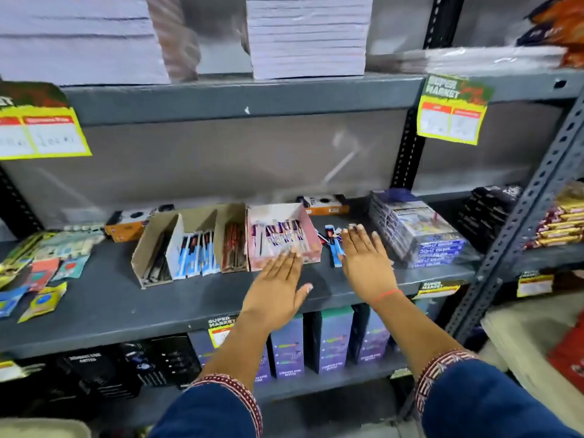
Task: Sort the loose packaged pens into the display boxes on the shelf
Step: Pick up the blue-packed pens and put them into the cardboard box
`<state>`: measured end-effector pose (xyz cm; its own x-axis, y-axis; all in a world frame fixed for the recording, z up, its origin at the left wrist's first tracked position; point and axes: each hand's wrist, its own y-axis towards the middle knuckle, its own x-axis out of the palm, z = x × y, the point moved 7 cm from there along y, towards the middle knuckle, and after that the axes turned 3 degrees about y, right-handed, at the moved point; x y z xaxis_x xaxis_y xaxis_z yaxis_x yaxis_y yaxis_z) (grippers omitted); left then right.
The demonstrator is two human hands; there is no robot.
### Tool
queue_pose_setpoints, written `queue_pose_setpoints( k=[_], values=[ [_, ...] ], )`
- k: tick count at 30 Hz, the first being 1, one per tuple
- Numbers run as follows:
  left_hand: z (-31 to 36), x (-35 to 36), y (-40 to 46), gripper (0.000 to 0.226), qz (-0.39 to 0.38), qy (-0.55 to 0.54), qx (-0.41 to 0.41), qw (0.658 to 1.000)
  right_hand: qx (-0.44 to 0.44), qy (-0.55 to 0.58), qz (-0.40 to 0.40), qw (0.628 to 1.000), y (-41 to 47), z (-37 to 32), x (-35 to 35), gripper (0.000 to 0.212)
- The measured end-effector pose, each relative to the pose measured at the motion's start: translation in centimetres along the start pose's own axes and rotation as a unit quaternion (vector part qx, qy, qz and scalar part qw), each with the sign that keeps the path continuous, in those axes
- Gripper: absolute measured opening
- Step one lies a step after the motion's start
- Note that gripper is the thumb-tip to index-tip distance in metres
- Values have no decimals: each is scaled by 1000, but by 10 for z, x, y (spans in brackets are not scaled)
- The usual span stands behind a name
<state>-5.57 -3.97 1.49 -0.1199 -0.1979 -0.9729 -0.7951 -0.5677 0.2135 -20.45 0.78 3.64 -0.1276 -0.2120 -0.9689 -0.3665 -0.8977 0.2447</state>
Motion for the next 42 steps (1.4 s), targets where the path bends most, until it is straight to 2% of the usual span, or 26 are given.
queue_pose_setpoints(
  k=[5, 8, 12, 23, 26, 32, 36, 39, 42],
  values=[
    [6, 34, 17, 60, -72, -3, 16, 997, 15, 71, -86, 994, 32, 6, 22, 31],
    [3, 46, 25, 59, -93, 4, 17, 996, 51, 143, -132, 980, 46, 10, 40, 33],
    [-6, 71, 27, 61, -154, -18, -10, 988, 99, 181, -127, 970, 68, 14, 56, 35],
    [-9, 75, 29, 61, -103, -33, -5, 994, 243, 340, -141, 897, 94, 43, 82, 41],
    [-9, 76, 29, 61, -95, -44, 0, 995, 248, 336, -154, 896, 97, 46, 81, 28],
    [-10, 78, 29, 61, -98, -60, 0, 993, 294, 366, -95, 878, 98, 57, 68, 25],
    [-10, 79, 30, 61, -89, -61, 12, 994, 301, 362, -86, 878, 98, 57, 57, 23],
    [-17, 79, 31, 60, -83, -80, 16, 993, 319, 426, -55, 845, 96, 60, 51, 22],
    [-31, 78, 29, 56, -65, -83, 23, 994, 294, 521, -51, 799, 91, 47, 41, 14]
  ],
)
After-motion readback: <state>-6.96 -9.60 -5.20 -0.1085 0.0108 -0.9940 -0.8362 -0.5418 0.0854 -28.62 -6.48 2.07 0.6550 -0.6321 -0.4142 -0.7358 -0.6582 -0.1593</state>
